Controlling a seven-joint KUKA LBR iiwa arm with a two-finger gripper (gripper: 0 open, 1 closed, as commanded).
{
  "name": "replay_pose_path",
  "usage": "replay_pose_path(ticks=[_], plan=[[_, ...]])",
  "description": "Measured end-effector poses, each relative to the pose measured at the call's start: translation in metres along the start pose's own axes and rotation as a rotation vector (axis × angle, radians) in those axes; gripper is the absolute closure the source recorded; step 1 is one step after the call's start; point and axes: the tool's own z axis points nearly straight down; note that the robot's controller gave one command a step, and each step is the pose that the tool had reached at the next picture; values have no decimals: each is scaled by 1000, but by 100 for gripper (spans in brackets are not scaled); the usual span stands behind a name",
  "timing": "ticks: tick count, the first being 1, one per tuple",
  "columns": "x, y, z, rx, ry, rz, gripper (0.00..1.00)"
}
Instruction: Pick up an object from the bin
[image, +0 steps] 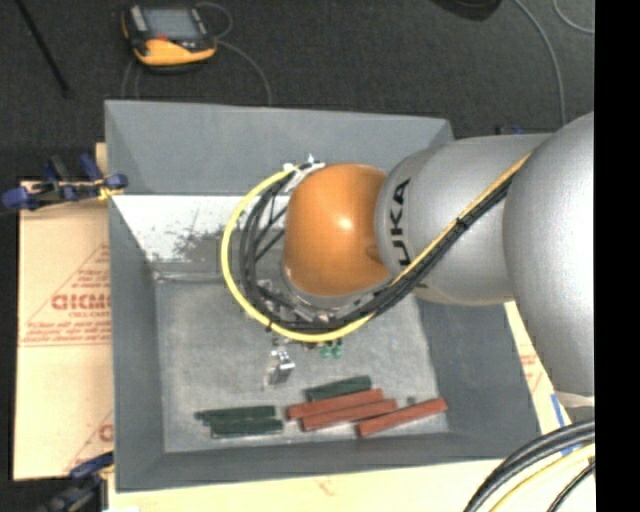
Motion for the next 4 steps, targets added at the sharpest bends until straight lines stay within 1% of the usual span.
replay_pose_path(ticks=[1,2,3,4], plan=[[36,-7,59,-1,12,79,100],[36,-7,59,-1,12,80,100],[47,-7,26,-3,9,95,100],[46,-9,-8,0,1,72,100]])
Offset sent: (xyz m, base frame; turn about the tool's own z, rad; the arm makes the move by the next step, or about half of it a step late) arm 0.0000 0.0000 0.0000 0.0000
